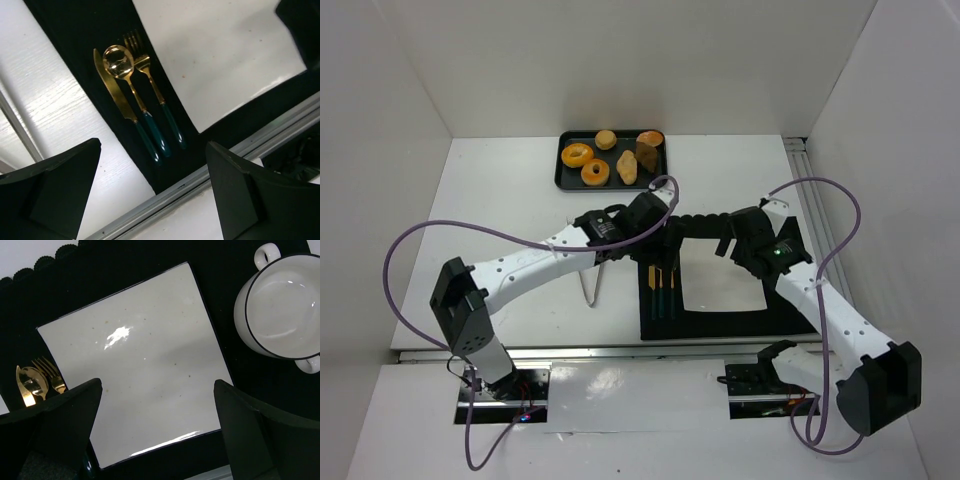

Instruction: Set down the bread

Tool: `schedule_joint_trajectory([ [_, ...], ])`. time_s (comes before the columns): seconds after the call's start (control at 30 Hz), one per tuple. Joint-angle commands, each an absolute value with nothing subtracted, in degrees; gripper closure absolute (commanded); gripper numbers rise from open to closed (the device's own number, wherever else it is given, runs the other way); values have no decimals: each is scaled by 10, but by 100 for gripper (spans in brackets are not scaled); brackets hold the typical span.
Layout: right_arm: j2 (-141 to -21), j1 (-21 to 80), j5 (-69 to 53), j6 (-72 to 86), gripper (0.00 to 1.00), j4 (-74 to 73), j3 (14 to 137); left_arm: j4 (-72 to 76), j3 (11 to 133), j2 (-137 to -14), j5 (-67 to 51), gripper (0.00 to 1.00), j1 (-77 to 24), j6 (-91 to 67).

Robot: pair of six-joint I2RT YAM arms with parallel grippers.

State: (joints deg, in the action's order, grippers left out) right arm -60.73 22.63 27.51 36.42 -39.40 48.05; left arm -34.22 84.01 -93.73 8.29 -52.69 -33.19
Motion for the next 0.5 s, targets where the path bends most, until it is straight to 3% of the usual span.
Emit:
schedule_joint_trajectory([
  [0.0,-577,230,292,372,0,-379,469,-395,882,-948,111,0,-526,-340],
  [0.23,-559,230,292,366,0,-373,464,-421,810,-897,225,0,-526,-398],
  [0.47,-571,230,258,360,0,-345,452,-464,722,-875,224,0,-519,-459],
])
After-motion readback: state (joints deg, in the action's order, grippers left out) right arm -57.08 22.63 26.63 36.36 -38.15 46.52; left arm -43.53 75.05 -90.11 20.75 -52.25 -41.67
